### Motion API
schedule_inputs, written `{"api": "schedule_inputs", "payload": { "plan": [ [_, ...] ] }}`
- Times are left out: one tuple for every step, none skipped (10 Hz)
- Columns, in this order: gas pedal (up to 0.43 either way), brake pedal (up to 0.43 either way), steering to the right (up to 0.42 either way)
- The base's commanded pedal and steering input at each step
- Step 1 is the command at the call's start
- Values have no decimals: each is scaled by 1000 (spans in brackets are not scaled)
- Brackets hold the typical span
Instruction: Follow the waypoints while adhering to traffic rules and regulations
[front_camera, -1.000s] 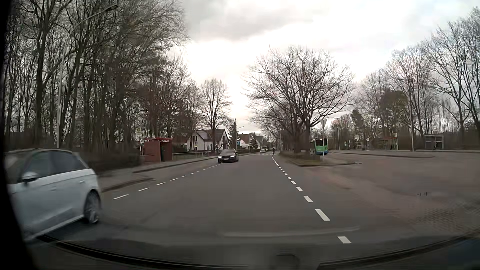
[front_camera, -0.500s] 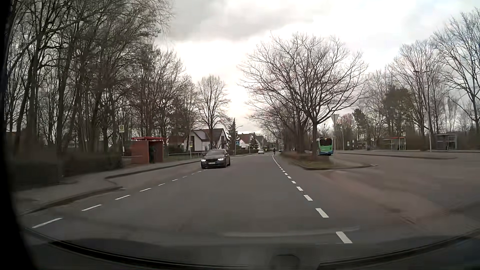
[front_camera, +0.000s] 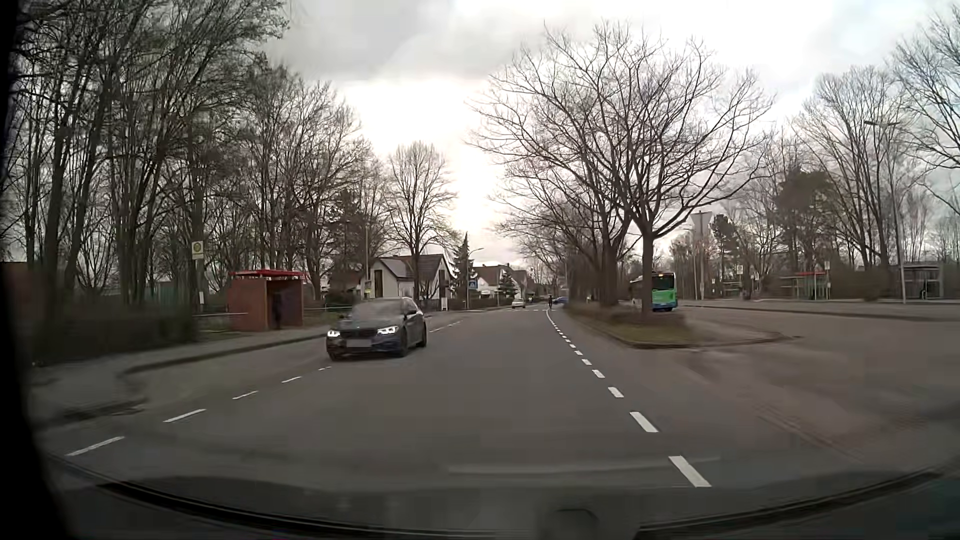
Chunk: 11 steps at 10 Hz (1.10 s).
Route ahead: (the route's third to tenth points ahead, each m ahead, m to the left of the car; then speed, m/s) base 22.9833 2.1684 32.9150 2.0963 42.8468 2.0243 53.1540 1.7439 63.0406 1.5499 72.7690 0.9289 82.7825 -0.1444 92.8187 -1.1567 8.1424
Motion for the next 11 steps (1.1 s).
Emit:
{"api": "schedule_inputs", "payload": {
  "plan": [
    [150,0,3],
    [150,0,3],
    [150,0,3],
    [150,0,2],
    [150,0,2],
    [150,0,3],
    [150,0,4],
    [150,0,4],
    [150,0,4],
    [150,0,4],
    [150,0,4]
  ]
}}
